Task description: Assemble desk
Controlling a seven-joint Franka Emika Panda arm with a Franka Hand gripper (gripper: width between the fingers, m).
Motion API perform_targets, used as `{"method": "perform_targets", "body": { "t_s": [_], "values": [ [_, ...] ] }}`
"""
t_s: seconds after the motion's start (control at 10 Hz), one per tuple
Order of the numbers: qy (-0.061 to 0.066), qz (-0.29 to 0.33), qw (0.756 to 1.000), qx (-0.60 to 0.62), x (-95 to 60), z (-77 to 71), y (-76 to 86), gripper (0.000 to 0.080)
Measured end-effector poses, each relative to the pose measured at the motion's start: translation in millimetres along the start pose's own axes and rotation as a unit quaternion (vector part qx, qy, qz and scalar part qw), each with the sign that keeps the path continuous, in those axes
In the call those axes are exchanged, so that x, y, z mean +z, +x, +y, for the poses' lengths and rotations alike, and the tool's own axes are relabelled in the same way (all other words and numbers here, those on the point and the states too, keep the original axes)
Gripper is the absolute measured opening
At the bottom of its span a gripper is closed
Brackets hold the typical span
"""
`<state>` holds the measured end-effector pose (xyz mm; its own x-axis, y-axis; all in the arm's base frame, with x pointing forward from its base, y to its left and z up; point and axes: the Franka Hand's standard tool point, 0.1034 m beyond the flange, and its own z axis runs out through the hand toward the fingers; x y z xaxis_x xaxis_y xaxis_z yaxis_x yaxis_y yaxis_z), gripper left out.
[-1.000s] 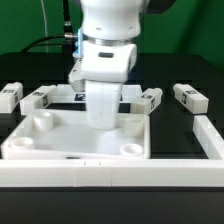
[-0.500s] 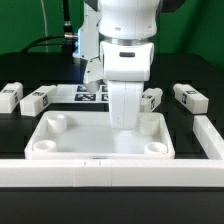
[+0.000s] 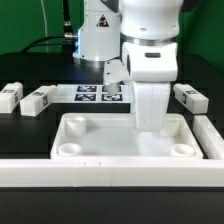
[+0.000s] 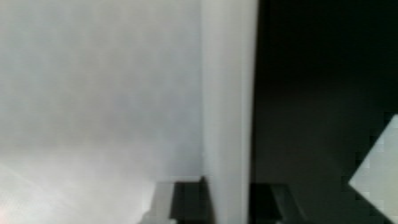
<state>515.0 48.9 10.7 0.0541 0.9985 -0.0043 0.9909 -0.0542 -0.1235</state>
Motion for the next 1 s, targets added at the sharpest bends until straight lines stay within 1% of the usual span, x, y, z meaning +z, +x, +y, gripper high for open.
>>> {"method": "perform_targets", "body": {
  "t_s": [0.3, 0.4, 0.5, 0.7, 0.8, 0.9, 1.0],
  "values": [
    [0.0, 0.001, 1.0, 0.002, 0.8, 0.4, 13.4, 0.0072],
    [0.003, 0.001, 1.0, 0.002, 0.5, 0.3, 17.7, 0.0072],
    [0.006, -0.001, 1.0, 0.002, 0.2, 0.2, 17.9, 0.0072],
    [0.005, -0.001, 1.0, 0.017, -2.8, 0.8, 19.0, 0.0072],
    [0.003, -0.001, 1.0, 0.018, -4.4, 1.4, 19.4, 0.0254],
    [0.001, -0.002, 1.0, 0.023, -7.2, 1.3, 19.6, 0.0389],
    [-0.002, -0.003, 0.999, 0.035, -12.8, -0.8, 19.1, 0.0389]
  ]
}}
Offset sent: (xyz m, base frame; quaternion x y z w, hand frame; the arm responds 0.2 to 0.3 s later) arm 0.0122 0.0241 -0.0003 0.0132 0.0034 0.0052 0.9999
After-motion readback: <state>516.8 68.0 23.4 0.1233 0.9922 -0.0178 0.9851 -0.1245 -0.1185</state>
